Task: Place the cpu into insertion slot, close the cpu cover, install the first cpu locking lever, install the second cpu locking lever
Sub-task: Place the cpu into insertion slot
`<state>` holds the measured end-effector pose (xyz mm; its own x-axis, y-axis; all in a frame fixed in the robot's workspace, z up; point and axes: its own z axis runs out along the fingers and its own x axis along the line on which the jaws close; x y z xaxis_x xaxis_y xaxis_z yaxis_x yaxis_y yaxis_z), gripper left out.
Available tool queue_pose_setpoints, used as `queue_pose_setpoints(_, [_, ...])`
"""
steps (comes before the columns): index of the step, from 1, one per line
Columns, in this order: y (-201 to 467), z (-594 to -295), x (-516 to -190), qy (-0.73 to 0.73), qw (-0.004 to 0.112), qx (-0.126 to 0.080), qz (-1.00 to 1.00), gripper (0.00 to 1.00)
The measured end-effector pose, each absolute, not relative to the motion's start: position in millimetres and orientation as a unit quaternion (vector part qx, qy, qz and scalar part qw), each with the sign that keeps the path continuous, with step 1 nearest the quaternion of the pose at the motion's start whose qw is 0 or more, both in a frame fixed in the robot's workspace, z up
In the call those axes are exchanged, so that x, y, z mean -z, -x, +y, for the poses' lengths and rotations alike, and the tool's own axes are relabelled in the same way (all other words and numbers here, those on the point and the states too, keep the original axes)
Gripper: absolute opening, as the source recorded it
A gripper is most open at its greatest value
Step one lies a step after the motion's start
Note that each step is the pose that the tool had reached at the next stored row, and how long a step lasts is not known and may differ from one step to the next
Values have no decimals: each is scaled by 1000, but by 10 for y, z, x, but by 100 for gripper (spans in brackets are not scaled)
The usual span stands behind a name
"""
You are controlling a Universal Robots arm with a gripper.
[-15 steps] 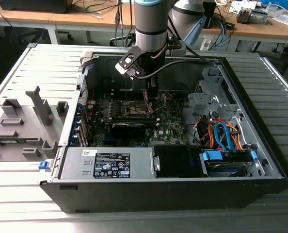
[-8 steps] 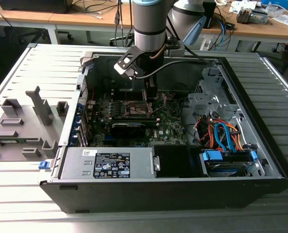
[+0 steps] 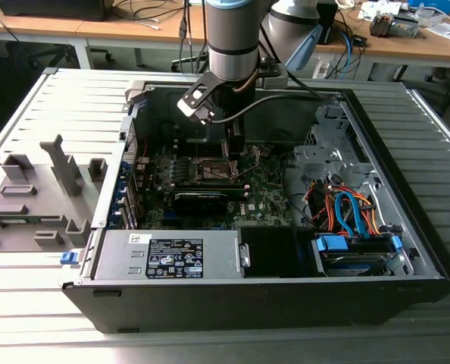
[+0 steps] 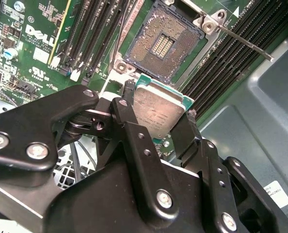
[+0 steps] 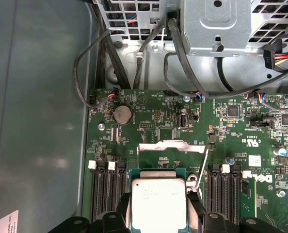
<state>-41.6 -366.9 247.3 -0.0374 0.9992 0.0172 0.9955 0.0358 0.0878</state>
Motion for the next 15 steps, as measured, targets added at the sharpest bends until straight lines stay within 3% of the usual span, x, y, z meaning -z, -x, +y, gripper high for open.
queue_pose_setpoints(15, [450, -3668, -2458, -693, 24, -38, 719, 54])
